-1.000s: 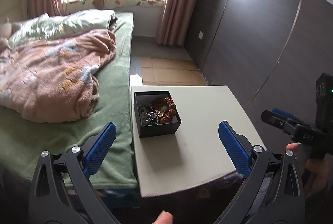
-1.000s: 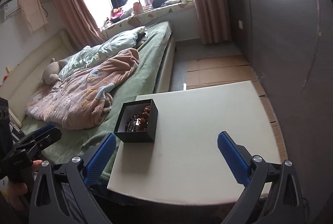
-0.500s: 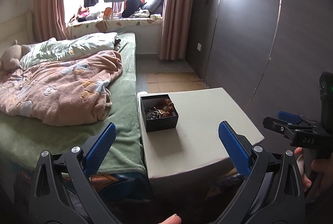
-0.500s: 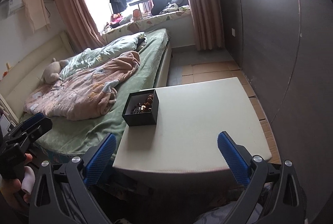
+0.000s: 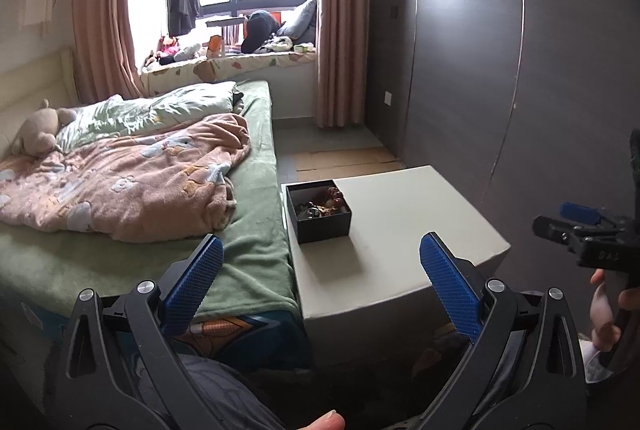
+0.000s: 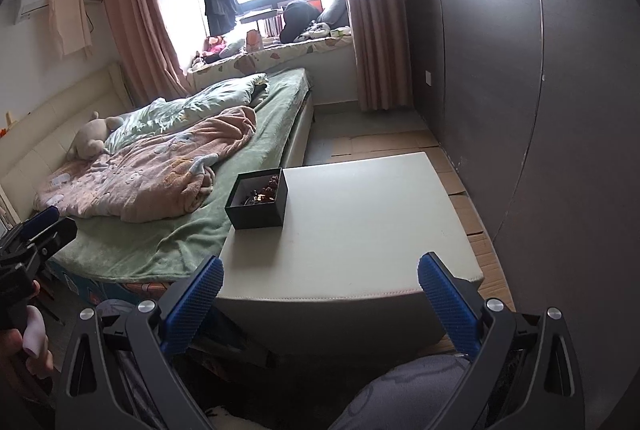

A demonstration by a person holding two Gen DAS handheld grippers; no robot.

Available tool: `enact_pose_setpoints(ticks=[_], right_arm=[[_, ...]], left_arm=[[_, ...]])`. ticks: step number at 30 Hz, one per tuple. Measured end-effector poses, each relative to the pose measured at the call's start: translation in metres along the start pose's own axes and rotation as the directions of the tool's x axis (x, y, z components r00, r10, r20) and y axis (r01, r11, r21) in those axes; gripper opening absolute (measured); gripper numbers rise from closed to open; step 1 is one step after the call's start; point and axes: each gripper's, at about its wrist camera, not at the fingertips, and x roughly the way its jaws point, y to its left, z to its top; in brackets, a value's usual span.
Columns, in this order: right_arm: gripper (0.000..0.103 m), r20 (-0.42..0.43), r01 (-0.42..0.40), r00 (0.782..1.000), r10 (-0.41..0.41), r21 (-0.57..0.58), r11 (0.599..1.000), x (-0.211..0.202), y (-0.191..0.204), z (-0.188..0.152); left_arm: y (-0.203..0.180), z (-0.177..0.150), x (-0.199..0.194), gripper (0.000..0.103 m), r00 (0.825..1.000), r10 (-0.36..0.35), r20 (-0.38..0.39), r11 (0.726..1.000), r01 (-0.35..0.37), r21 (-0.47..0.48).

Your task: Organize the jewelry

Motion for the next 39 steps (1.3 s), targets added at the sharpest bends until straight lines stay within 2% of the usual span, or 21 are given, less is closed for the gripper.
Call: enact_pose_setpoints(ticks=[9, 39], right_arm=[[0.096, 0.003, -0.001, 1.0, 0.001, -0.008, 1.0, 0.002, 0.0, -0.001], [0.096, -0.004, 0.015, 1.0, -0.015, -0.015, 1.0, 0.005, 0.002, 0.0]], left_arm=[[-0.006, -0.006, -0.003, 0.098, 1.0, 0.007, 0.004, 1.0, -0.007, 0.021], [0.005, -0.007, 0.003, 0.098, 1.0, 0.019, -0.011, 1.0, -0.019, 0.001]])
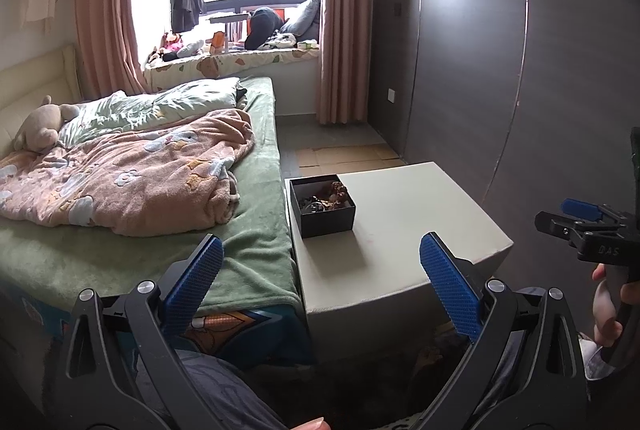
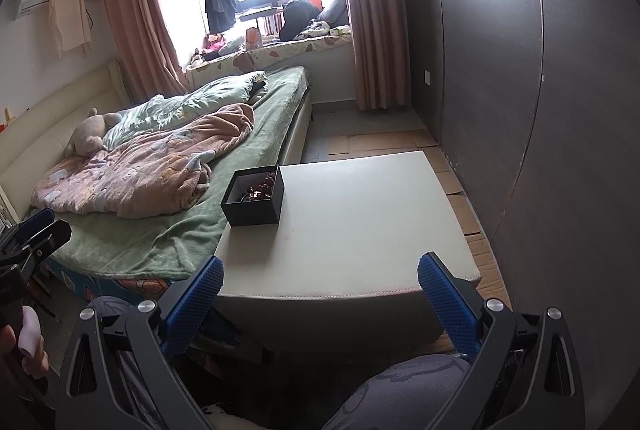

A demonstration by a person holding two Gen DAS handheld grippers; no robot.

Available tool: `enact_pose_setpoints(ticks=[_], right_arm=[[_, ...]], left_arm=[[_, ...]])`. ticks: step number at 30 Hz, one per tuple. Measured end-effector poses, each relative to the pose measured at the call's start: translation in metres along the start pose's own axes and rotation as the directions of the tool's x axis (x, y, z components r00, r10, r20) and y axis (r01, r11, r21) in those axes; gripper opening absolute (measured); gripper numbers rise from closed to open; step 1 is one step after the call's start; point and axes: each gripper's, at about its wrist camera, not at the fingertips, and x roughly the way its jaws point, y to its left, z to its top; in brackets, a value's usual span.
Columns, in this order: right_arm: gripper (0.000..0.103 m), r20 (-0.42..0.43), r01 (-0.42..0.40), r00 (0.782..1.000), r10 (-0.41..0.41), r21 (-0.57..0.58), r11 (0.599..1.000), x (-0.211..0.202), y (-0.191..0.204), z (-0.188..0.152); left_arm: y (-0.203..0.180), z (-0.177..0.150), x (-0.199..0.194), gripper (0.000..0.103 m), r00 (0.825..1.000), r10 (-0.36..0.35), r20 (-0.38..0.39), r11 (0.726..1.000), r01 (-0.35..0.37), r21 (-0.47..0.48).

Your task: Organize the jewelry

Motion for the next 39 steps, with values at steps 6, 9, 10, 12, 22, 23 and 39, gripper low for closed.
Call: enact_pose_setpoints(ticks=[6, 9, 10, 12, 22, 23, 39], right_arm=[[0.096, 0.007, 0.002, 1.0, -0.002, -0.008, 1.0, -0.004, 0.003, 0.002], [0.096, 0.006, 0.0, 1.0, 0.0, -0.011, 1.0, -0.005, 0.004, 0.002], [0.096, 0.006, -0.001, 1.0, 0.001, -0.012, 1.0, -0.005, 0.004, 0.002], [0.096, 0.005, -0.002, 1.0, 0.002, -0.011, 1.0, -0.005, 0.005, 0.003], [0.096, 0.007, -0.007, 1.0, 0.007, -0.009, 1.0, -0.007, 0.004, 0.005], [0.096, 0.009, -0.006, 1.0, 0.006, -0.011, 1.0, -0.008, 0.004, 0.006], [0.096, 0.015, -0.007, 1.0, 0.008, -0.013, 1.0, -0.011, 0.004, 0.008]], left_arm=[[0.003, -0.001, 0.0, 0.098, 1.0, 0.002, -0.002, 1.0, -0.002, -0.006], [0.005, 0.0, 0.0, 0.098, 1.0, 0.001, -0.001, 1.0, -0.001, -0.012], [0.005, 0.0, 0.0, 0.098, 1.0, 0.001, -0.001, 1.0, -0.001, -0.014], [0.007, 0.0, 0.0, 0.098, 1.0, -0.002, -0.002, 1.0, 0.002, -0.021], [0.008, 0.001, -0.002, 0.098, 1.0, -0.001, 0.005, 1.0, 0.001, -0.021], [0.007, 0.001, -0.003, 0.098, 1.0, 0.002, 0.007, 1.0, -0.001, -0.02], [0.006, 0.006, -0.009, 0.098, 1.0, -0.005, 0.025, 1.0, 0.005, -0.029]])
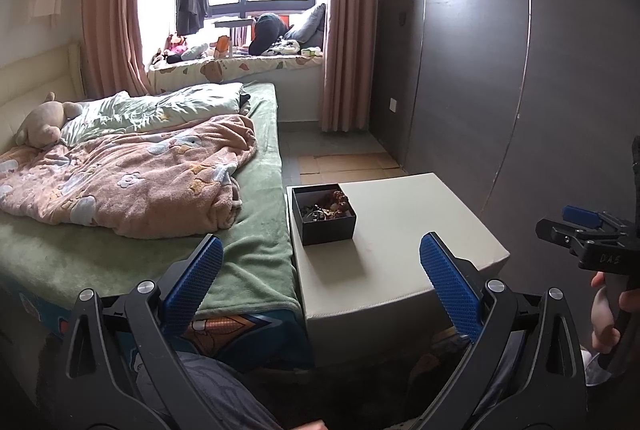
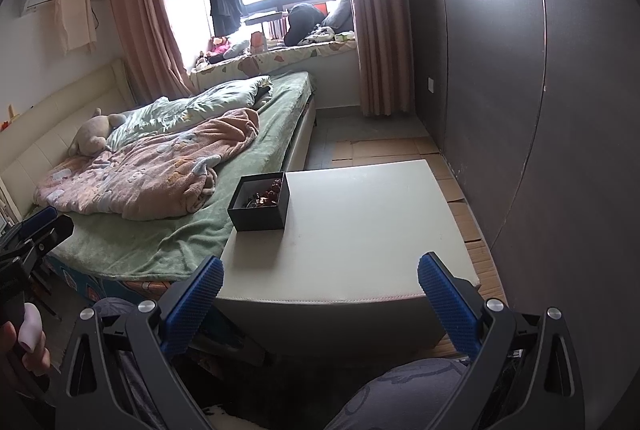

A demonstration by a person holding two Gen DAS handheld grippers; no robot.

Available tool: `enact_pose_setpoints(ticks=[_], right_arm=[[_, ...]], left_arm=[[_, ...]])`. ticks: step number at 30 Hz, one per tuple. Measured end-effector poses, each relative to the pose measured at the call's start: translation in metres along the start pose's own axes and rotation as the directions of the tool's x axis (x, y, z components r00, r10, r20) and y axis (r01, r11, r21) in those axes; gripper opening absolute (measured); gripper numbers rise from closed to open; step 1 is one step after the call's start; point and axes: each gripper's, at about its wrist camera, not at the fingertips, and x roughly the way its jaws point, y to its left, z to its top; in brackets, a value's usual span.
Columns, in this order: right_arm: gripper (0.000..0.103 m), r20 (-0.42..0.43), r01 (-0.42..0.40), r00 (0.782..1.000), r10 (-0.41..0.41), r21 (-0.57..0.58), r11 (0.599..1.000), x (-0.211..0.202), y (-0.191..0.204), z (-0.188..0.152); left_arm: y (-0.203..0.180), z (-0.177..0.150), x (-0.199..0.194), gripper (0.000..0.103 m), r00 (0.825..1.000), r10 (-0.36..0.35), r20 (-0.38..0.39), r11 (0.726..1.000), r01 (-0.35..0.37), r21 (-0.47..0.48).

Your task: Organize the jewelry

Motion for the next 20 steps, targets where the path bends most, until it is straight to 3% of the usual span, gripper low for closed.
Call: enact_pose_setpoints(ticks=[20], right_arm=[[0.096, -0.04, -0.01, 0.999, 0.011, 0.02, 1.0, 0.031, -0.005, 0.0]], left_arm=[[0.003, 0.001, 0.024, 0.098, 0.999, 0.004, -0.047, 1.0, -0.004, -0.006]])
